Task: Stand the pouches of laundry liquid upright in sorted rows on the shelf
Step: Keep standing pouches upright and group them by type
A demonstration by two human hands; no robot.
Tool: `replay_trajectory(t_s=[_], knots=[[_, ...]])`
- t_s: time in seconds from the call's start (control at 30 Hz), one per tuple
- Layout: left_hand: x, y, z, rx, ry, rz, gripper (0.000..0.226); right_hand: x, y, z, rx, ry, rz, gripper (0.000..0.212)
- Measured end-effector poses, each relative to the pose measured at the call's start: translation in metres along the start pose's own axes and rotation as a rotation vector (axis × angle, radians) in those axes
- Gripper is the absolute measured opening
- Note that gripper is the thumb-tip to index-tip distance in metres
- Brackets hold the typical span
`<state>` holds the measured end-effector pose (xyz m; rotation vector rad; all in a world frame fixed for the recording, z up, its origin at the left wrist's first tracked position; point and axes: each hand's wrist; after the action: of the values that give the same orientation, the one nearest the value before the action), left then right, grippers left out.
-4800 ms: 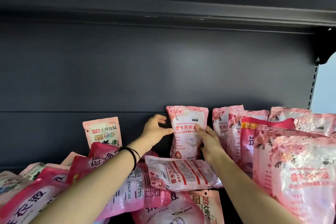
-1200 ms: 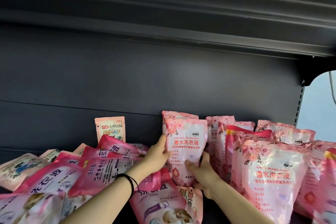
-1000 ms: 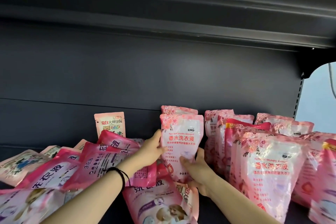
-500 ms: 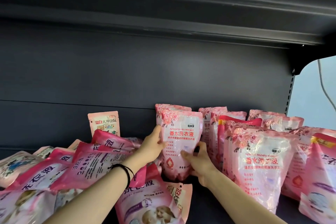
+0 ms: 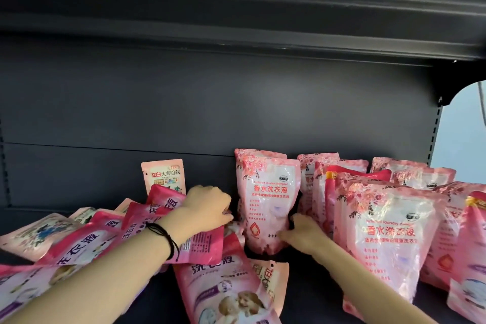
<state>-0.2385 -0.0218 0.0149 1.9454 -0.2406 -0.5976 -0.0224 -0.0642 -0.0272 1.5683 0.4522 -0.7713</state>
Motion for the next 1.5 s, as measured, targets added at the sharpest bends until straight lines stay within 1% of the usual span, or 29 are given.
replay_trajectory(t_s=[0.03, 0.07, 0.13, 0.17, 0.23, 0.3, 0.37, 0.43, 0.5, 0.63, 0.7, 0.77, 0.83, 0.9, 0.93, 1.0, 1.07, 1.17, 1.23, 1.3, 1.4, 1.5], knots=[[-0.003, 0.005, 0.007, 0.010, -0.047, -0.049, 0.030, -0.005, 0.005, 0.005, -0.028, 0.019, 0.158, 0.016], [-0.005, 0.011, 0.014, 0.003, -0.080, -0.067, 0.030, -0.011, 0.008, 0.011, -0.067, 0.038, 0.298, 0.011], [-0.004, 0.020, 0.028, -0.011, -0.126, -0.085, 0.031, -0.023, 0.011, 0.021, -0.147, 0.078, 0.492, 0.019], [-0.003, 0.023, 0.036, -0.011, -0.143, -0.095, 0.032, -0.028, 0.012, 0.027, -0.171, 0.087, 0.532, 0.024], [0.001, 0.030, 0.050, -0.002, -0.177, -0.129, 0.034, -0.036, 0.016, 0.041, -0.189, 0.078, 0.569, 0.030], [0.006, 0.036, 0.065, -0.006, -0.204, -0.167, 0.032, -0.039, 0.018, 0.052, -0.189, 0.082, 0.643, 0.029], [0.009, 0.042, 0.080, -0.026, -0.219, -0.180, 0.031, -0.039, 0.018, 0.062, -0.187, 0.067, 0.707, 0.037], [0.008, 0.044, 0.092, -0.033, -0.213, -0.176, 0.030, -0.039, 0.017, 0.073, -0.196, 0.069, 0.740, 0.041], [0.009, 0.044, 0.107, -0.036, -0.193, -0.165, 0.030, -0.037, 0.017, 0.085, -0.228, 0.083, 0.735, 0.041], [0.016, 0.040, 0.142, -0.074, -0.101, -0.076, 0.033, -0.030, 0.016, 0.110, -0.285, 0.138, 0.631, 0.039], [0.022, 0.033, 0.158, -0.110, 0.009, 0.031, 0.035, -0.023, 0.015, 0.119, -0.287, 0.173, 0.559, 0.038], [0.030, 0.024, 0.172, -0.158, 0.168, 0.184, 0.037, -0.016, 0.009, 0.126, -0.267, 0.192, 0.460, 0.045], [0.036, 0.013, 0.179, -0.219, 0.319, 0.437, 0.040, -0.010, 0.001, 0.131, -0.253, 0.196, 0.315, 0.051], [0.043, 0.004, 0.180, -0.253, 0.451, 0.757, 0.038, -0.010, -0.006, 0.135, -0.272, 0.176, 0.161, 0.049], [0.047, 0.001, 0.180, -0.247, 0.501, 0.865, 0.035, -0.011, -0.010, 0.135, -0.274, 0.168, 0.101, 0.049], [0.051, -0.001, 0.177, -0.189, 0.575, 0.981, 0.032, -0.014, -0.017, 0.132, -0.261, 0.145, 0.029, 0.051], [0.055, -0.005, 0.174, -0.126, 0.623, 1.054, 0.032, -0.019, -0.023, 0.127, -0.247, 0.104, -0.026, 0.049], [0.058, -0.010, 0.170, -0.075, 0.689, 1.190, 0.040, -0.024, -0.031, 0.118, -0.235, 0.046, -0.094, 0.042], [0.057, -0.012, 0.168, -0.049, 0.751, 1.358, 0.041, -0.024, -0.037, 0.115, -0.241, 0.001, -0.144, 0.040], [0.056, -0.011, 0.170, -0.059, 0.791, 1.534, 0.041, -0.024, -0.041, 0.114, -0.258, -0.038, -0.221, 0.035], [0.057, -0.010, 0.175, -0.080, 0.780, 1.684, 0.044, -0.026, -0.038, 0.119, -0.271, -0.036, -0.265, 0.032], [0.062, -0.005, 0.179, -0.054, 0.703, 1.780, 0.042, -0.027, -0.029, 0.127, -0.269, -0.029, -0.326, 0.027]])
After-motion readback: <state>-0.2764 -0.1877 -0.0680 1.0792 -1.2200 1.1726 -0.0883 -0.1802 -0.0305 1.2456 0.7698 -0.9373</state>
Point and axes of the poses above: each hand's wrist, its own z-axis away from the middle knuckle, its own y-axis out of the back of the hand, x = y × z, and after that the axes turned 4 degrees about -z, right-handed
